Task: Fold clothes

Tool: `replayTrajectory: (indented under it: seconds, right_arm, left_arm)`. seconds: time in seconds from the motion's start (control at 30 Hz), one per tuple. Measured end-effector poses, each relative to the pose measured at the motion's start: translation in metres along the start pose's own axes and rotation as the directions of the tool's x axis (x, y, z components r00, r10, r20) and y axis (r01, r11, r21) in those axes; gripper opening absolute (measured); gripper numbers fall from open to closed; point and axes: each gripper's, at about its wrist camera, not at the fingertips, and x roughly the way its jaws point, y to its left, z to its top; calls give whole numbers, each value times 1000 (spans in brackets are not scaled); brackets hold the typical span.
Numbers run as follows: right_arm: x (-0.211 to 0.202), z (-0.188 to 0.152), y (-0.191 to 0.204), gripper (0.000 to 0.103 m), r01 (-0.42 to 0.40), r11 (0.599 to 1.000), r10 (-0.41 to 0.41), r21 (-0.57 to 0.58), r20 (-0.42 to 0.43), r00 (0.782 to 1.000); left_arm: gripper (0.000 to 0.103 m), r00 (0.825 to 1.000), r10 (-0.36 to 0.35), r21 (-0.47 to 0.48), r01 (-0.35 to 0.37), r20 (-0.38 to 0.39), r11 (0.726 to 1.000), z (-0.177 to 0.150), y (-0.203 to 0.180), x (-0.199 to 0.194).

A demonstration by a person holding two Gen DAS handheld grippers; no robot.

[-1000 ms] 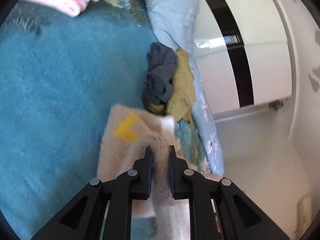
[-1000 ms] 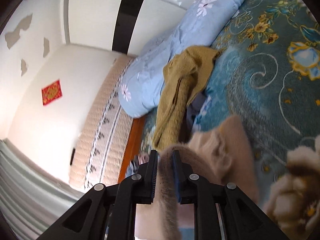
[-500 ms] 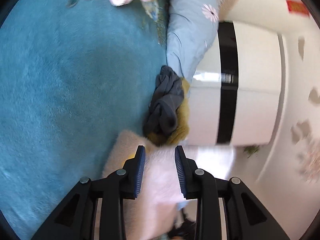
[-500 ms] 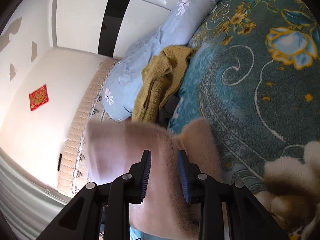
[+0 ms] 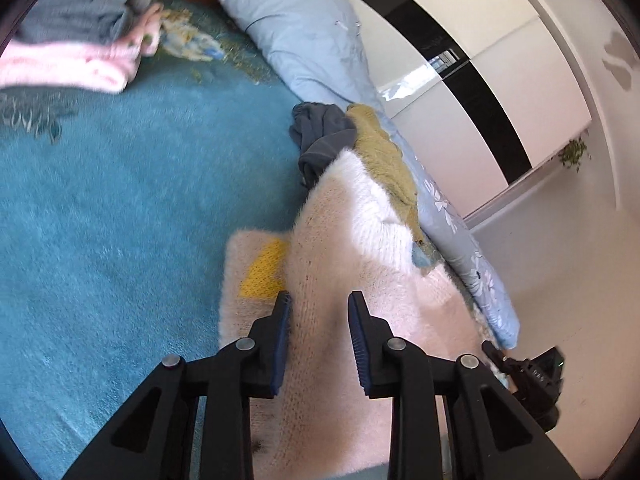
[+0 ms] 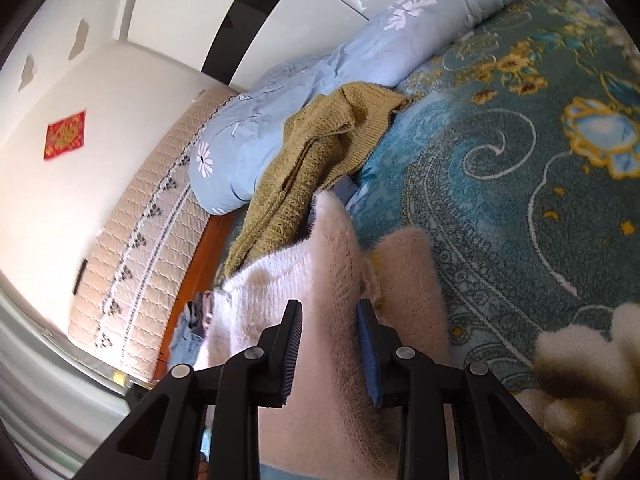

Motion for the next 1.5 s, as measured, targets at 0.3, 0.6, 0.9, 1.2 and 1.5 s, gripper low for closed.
replayTrajectory:
  seconds: [0.3,0.6,0.9,1.2,1.5]
  right_arm:
    - [6,-9,28,31,162,960,-154,-229,52,987]
    - [6,-11,39,26,137,953,-129,-268,49,990]
    - [-21,-11,33,12,72,982,-57,-173,95,994]
    - [-13,-15,12,11,201,977,-200,-70,16,980]
    - [-9,-16,11,11,268,959,-270,-97,-4,963]
  left_arm:
    - [27,999,22,93,-24,26,995,-11,-10,3]
    - [27,999,-19,82,15,50,997,-16,-8,-5]
    - [10,974,-185,105,172,127,979,-18,-10,-31]
    - [10,993,-114,-21,114,3,993,-27,19,-13]
    - [11,998,-55,76,56,-20,996,-26,9,-10]
